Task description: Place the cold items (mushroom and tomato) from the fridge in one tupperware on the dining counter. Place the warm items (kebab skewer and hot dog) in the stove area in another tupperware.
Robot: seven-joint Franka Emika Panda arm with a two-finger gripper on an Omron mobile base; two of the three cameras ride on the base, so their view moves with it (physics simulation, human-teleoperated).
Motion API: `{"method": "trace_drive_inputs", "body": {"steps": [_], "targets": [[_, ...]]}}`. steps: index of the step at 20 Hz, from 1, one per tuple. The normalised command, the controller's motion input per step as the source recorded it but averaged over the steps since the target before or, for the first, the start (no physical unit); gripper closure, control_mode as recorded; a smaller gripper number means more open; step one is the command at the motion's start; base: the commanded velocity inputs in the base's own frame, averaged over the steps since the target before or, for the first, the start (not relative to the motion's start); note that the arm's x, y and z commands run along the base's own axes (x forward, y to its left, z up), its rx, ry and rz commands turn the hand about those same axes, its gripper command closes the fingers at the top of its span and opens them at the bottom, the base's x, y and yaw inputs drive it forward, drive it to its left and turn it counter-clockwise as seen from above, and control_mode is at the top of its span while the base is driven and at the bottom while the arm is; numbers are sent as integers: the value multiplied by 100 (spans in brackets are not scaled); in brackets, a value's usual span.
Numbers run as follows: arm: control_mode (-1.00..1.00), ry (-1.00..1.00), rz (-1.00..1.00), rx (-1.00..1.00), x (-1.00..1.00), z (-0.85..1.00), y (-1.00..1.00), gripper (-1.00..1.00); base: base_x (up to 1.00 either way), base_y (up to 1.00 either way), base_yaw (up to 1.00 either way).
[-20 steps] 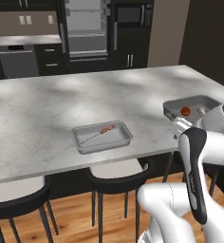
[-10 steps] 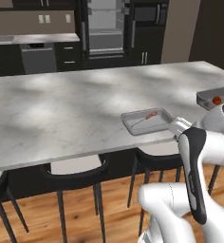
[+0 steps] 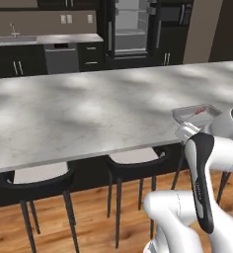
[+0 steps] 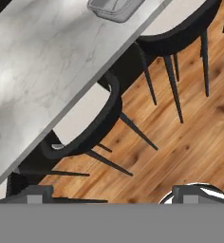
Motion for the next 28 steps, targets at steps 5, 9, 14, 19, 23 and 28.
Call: {"method": "trace_drive_inputs", "body": {"steps": [5,9,14,19,23,28], "targets": [[100,0,0,0,0,0,0,-100,-2,100,7],[100,0,0,0,0,0,0,-100,0,100,0],[100,0,0,0,0,0,0,-100,0,100,-1],[100,0,0,0,0,0,0,-100,0,100,-7],[100,0,0,0,0,0,0,-100,0,100,-8],[100,0,0,0,0,0,0,-100,0,100,-6]]}}
